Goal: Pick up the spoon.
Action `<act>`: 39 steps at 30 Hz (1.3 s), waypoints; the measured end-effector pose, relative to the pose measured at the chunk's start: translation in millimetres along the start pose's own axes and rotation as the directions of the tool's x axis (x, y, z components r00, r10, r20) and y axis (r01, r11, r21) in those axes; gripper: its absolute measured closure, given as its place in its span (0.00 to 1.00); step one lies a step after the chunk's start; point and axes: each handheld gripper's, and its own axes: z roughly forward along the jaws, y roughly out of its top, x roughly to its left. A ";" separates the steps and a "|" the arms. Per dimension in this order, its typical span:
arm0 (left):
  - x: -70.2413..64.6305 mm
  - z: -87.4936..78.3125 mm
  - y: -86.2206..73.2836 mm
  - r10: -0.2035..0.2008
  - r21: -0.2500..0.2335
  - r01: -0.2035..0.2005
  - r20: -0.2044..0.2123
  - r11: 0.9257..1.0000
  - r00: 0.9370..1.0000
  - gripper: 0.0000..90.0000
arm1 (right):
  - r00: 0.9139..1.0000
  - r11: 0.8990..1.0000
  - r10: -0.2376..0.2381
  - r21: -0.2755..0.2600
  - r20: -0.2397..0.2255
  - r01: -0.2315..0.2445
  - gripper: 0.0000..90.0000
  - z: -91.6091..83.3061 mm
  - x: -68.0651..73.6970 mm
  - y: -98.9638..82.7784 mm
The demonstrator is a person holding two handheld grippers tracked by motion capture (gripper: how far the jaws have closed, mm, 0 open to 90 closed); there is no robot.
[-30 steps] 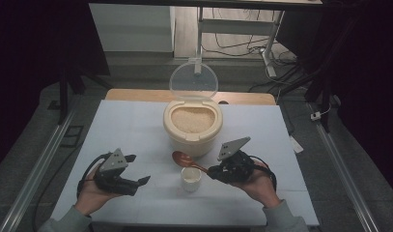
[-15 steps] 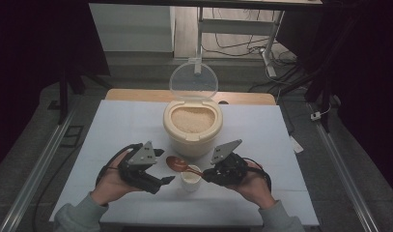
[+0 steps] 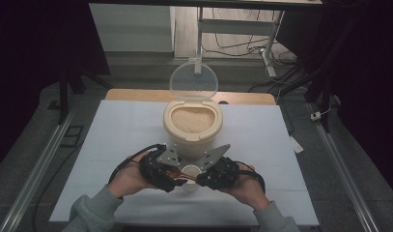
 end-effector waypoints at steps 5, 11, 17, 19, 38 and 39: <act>-1.2 10.9 4.2 0.045 0.053 -0.047 0.051 0.997 0.998 0.45 | 0.999 0.999 -0.039 0.024 0.004 0.039 0.89 3.1 3.8 3.3; -3.8 22.5 5.6 0.077 0.111 -0.089 0.108 0.990 0.991 0.57 | 0.996 0.996 -0.085 0.040 0.004 0.085 0.89 7.3 10.6 7.0; -3.6 32.5 4.5 0.106 0.156 -0.129 0.145 0.979 0.984 0.74 | 0.989 0.988 -0.149 0.048 0.016 0.148 0.89 8.0 17.5 10.4; -4.1 35.1 3.9 0.112 0.159 -0.138 0.162 0.978 0.980 0.81 | 0.985 0.984 -0.169 0.062 0.025 0.168 0.89 7.0 20.3 11.1; 5.1 31.3 -4.7 0.069 0.063 -0.079 0.145 0.995 0.987 0.87 | 0.992 0.982 0.009 -0.189 0.125 0.014 0.63 -19.2 5.6 -4.3; 6.5 29.5 -5.3 0.064 0.050 -0.071 0.135 0.996 0.989 0.87 | 0.990 0.972 0.043 -0.236 0.138 -0.010 0.61 -23.8 3.9 -6.3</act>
